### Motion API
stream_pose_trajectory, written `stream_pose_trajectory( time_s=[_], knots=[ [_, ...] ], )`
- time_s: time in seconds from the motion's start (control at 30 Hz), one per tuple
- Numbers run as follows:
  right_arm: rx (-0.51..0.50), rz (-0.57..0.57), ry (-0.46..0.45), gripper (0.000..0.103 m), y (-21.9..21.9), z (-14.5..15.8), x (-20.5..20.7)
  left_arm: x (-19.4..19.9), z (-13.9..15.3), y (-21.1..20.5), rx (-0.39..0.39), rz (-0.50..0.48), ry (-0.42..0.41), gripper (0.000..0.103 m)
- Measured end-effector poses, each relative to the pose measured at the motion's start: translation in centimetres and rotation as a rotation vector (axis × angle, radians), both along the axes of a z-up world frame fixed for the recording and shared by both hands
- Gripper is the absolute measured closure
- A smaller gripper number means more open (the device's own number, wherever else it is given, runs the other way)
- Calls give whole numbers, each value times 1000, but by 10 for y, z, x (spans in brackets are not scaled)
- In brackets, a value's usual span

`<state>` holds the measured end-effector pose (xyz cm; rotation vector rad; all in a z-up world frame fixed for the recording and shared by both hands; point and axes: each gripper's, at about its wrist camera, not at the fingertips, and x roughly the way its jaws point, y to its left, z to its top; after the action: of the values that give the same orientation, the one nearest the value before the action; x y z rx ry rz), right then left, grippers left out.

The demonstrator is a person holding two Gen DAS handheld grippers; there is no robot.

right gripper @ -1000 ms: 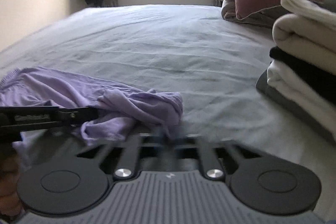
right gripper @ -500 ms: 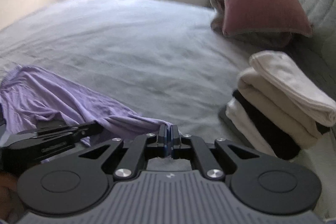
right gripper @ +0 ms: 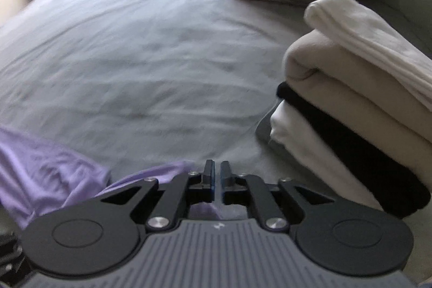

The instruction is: Fold clothes

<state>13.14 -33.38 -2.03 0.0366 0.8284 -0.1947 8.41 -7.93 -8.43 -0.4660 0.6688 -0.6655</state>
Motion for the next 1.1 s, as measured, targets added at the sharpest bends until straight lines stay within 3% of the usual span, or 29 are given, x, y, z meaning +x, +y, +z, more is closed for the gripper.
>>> stream_pose_trajectory(
  time_s=[0.07,0.13,0.2,0.47,0.53,0.57,0.6,0.77,0.87,0.97,1.1],
  knots=[
    [39,-13,-13,88,-6,2,-5,0,0,0,0,1,1,100],
    [81,0,-20,81,-10,4,-15,0,0,0,1,2,1,100],
    [90,20,-46,49,-9,7,-28,0,-1,0,1,3,2,100],
    [95,110,-116,49,-5,-12,-44,-1,1,0,6,4,-4,100],
    [107,96,-150,56,-7,-20,-40,-4,3,-3,16,-6,-23,95],
    [111,76,-164,83,-9,-24,-37,-5,4,-4,20,-11,-30,92],
    [109,44,-170,102,-12,-27,-35,-5,5,-5,23,-17,-34,87],
    [79,-56,-218,102,-28,-21,-48,-7,14,-2,4,-68,-65,74],
    [27,-66,-229,102,-39,-7,-58,-6,23,-9,101,-56,-88,72],
    [-45,-69,-227,102,-48,9,-68,-2,34,-16,248,-9,-137,74],
    [-130,-66,-201,102,-54,18,-76,19,44,-13,361,37,-146,74]
  ],
)
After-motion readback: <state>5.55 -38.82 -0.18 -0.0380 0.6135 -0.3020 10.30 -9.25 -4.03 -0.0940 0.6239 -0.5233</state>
